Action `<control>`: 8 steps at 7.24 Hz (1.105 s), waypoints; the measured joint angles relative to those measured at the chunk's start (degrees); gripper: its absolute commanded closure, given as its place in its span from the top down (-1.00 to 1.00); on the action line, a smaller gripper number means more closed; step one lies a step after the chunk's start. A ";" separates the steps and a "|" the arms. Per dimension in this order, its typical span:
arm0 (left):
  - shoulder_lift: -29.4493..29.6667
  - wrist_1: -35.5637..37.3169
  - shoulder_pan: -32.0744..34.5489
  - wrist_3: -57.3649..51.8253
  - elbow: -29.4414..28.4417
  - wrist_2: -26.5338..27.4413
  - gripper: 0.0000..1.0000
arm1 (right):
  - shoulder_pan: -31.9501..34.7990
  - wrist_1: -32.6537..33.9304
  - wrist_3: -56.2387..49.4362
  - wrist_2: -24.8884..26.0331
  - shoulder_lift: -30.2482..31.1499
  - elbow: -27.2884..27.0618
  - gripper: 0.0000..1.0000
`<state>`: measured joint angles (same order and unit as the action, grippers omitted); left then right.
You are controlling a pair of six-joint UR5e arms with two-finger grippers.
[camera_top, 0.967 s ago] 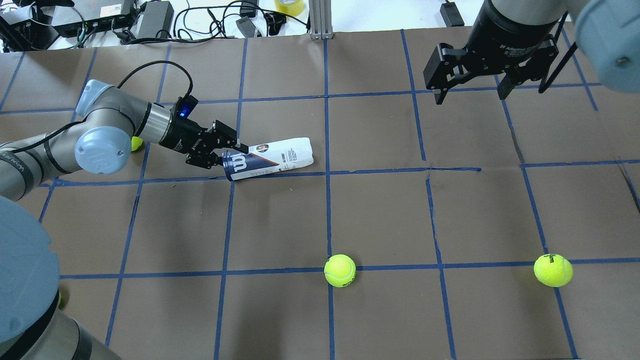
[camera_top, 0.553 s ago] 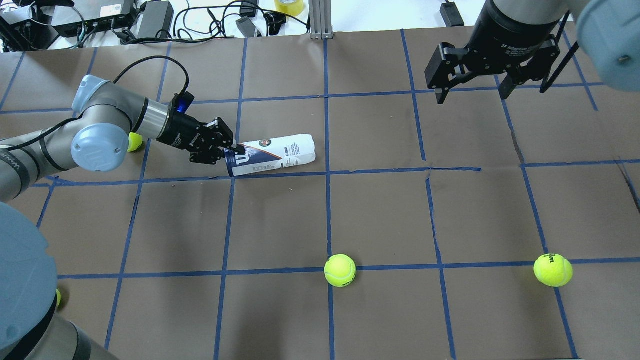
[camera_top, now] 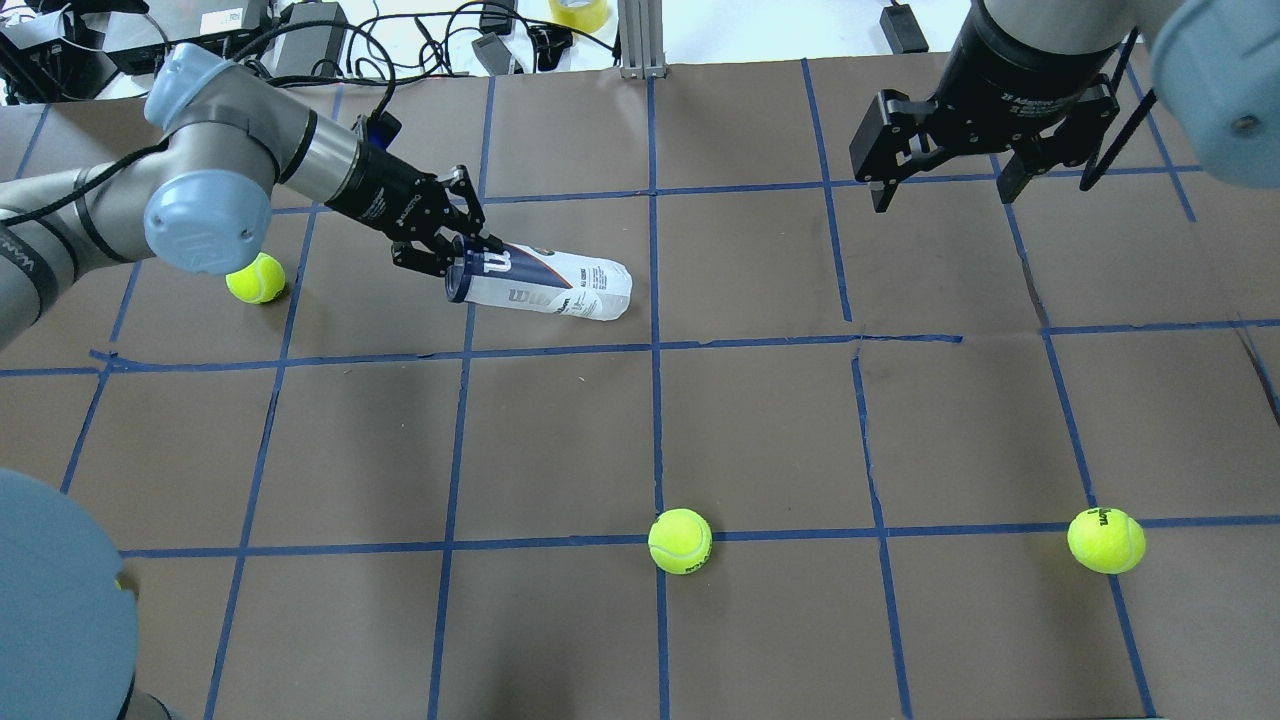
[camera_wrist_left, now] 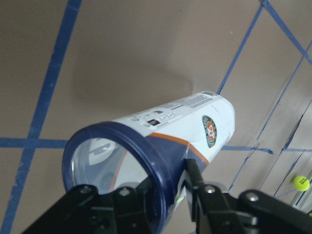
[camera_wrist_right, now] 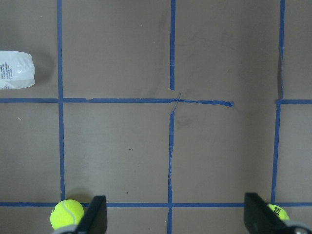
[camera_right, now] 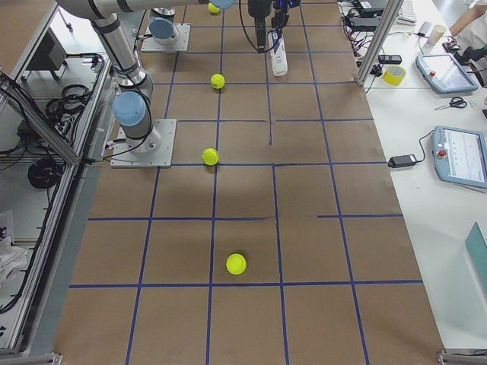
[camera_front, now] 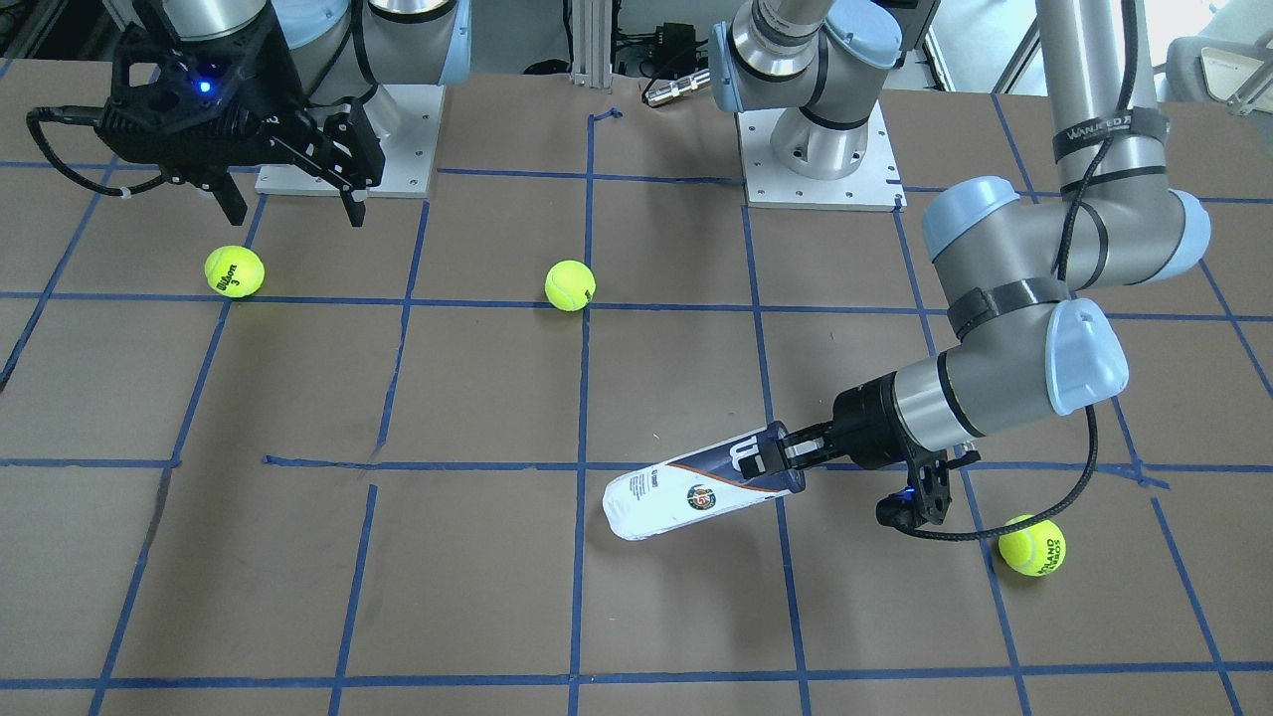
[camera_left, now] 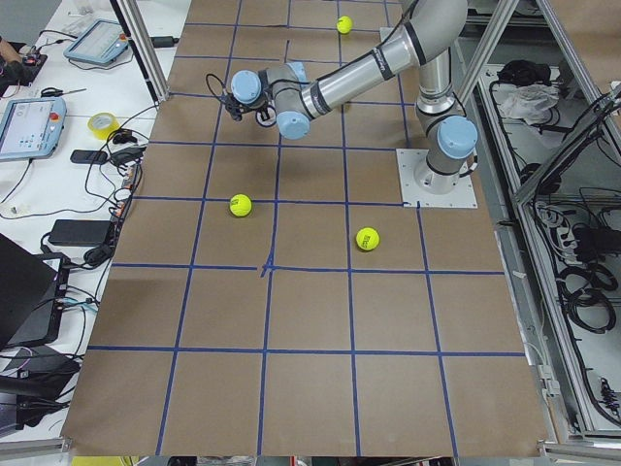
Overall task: Lift up tennis ball bucket
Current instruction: 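Tilt the can upright with the left gripper and set it down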
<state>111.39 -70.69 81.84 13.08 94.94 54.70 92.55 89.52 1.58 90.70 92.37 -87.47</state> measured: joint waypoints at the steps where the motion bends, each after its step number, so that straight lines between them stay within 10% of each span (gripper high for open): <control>1: -0.65 -1.72 1.49 1.36 -2.60 3.53 -1.00 | 0.00 -0.01 0.05 0.00 0.00 -0.03 1.00; 8: 0.47 -3.10 11.40 -0.75 -14.17 27.94 -1.00 | 0.00 0.05 0.09 0.00 0.00 -0.07 1.00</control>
<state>111.86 -73.79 93.23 12.33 80.76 82.64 92.55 89.57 1.67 90.70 92.37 -87.54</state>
